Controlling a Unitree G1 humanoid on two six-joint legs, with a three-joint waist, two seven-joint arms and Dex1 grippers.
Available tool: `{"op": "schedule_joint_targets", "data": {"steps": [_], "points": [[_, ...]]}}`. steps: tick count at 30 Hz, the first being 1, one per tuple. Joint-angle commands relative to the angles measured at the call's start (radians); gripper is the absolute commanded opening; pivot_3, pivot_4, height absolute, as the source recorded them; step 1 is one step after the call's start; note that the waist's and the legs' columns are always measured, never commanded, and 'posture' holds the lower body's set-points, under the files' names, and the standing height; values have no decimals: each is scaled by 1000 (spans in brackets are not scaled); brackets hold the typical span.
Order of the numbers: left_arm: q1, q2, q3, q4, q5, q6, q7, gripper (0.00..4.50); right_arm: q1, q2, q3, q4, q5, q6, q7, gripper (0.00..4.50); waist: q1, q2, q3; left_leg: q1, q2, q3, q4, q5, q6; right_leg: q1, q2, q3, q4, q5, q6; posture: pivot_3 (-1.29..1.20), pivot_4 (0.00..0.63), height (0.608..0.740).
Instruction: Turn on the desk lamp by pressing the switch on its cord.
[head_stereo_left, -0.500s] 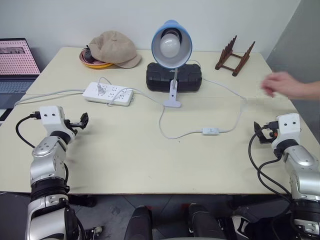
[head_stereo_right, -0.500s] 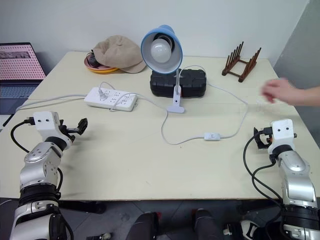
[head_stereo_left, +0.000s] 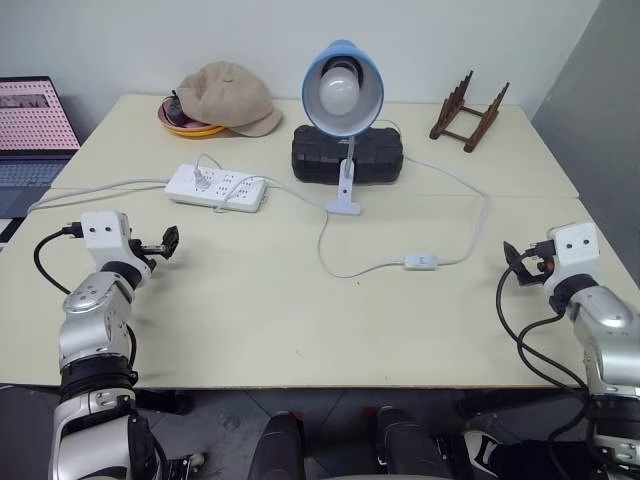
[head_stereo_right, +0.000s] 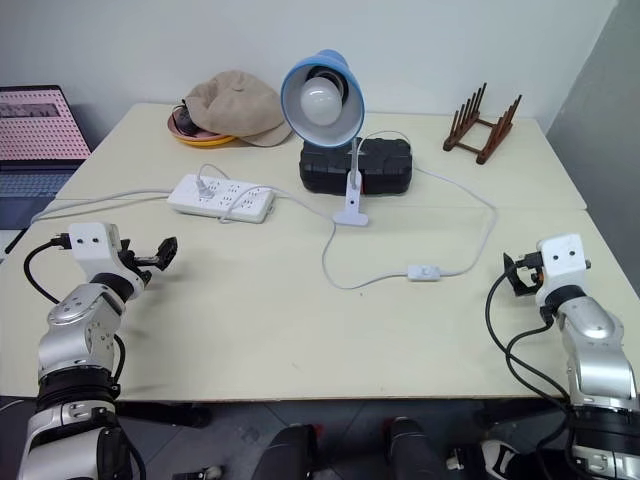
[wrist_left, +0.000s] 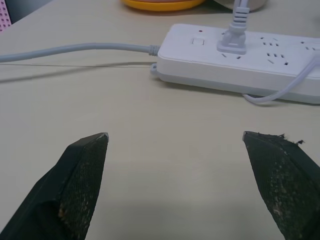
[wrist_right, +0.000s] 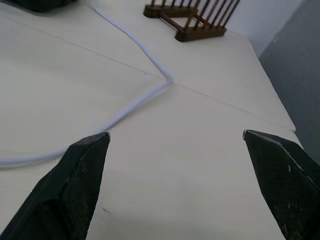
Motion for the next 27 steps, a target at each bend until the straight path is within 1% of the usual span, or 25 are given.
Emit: {"op": "schedule_joint_targets", "data": {"steps": [1, 2, 4, 7, 12, 15, 19, 23, 27], "points": [[6, 71, -123, -266, -87, 119, -247, 4500, -51, -95, 101, -2, 38, -108, 270, 4471, 1, 0, 0, 0, 0, 0, 0, 0, 0, 0, 0, 0, 0, 0, 0, 0, 150, 740], [14, 89, -170, -342, -108, 159, -316, 4500, -71, -121, 140, 14, 28, -147, 338, 4471, -1, 0, 1, 0, 0, 0, 0, 0, 0, 0, 0, 0, 0, 0, 0, 0, 150, 740], [19, 112, -222, -430, -132, 212, -384, 4500, -100, -151, 186, 47, 13, -200, 413, 4471, -1, 0, 1, -1, 0, 1, -1, 0, 0, 0, 0, 0, -1, 0, 0, 0, 150, 740], [-31, 139, -325, -565, -200, 317, -512, 4500, -173, -178, 282, 93, 5, -270, 574, 4471, -5, 0, 1, 0, 0, 1, -2, 0, 0, 0, -1, 0, -3, 0, 0, 0, 150, 740], [-91, 175, -421, -680, -244, 397, -644, 4500, -248, -178, 372, 181, -31, -373, 678, 4471, -9, 0, 1, 0, 0, 0, -4, 0, 0, 0, 0, 0, -3, 0, 0, 0, 150, 740], [-120, 198, -460, -722, -257, 412, -710, 4500, -285, -158, 397, 236, -50, -406, 694, 4471, -14, 0, 1, 0, 0, 0, -5, 0, 0, -1, 0, 0, -3, 0, 1, 0, 150, 740], [-155, 219, -487, -739, -254, 406, -780, 4500, -352, -131, 432, 377, -104, -489, 682, 4471, -19, 0, 1, 0, 0, 0, -6, 0, 0, -1, 0, 0, -3, 1, 3, 0, 150, 740], [-172, 212, -496, -720, -234, 380, -801, 4500, -409, -85, 444, 483, -126, -533, 665, 4471, -22, 0, 1, 0, 0, 0, -6, 0, 0, -1, 0, 0, -2, -1, -1, 0, 150, 740], [-185, 198, -498, -690, -211, 353, -804, 4500, -445, -54, 457, 548, -147, -565, 664, 4471, -22, 0, 1, 0, 0, 0, -6, 0, 0, -2, 0, 0, -2, 0, 1, 0, 150, 740]]}}
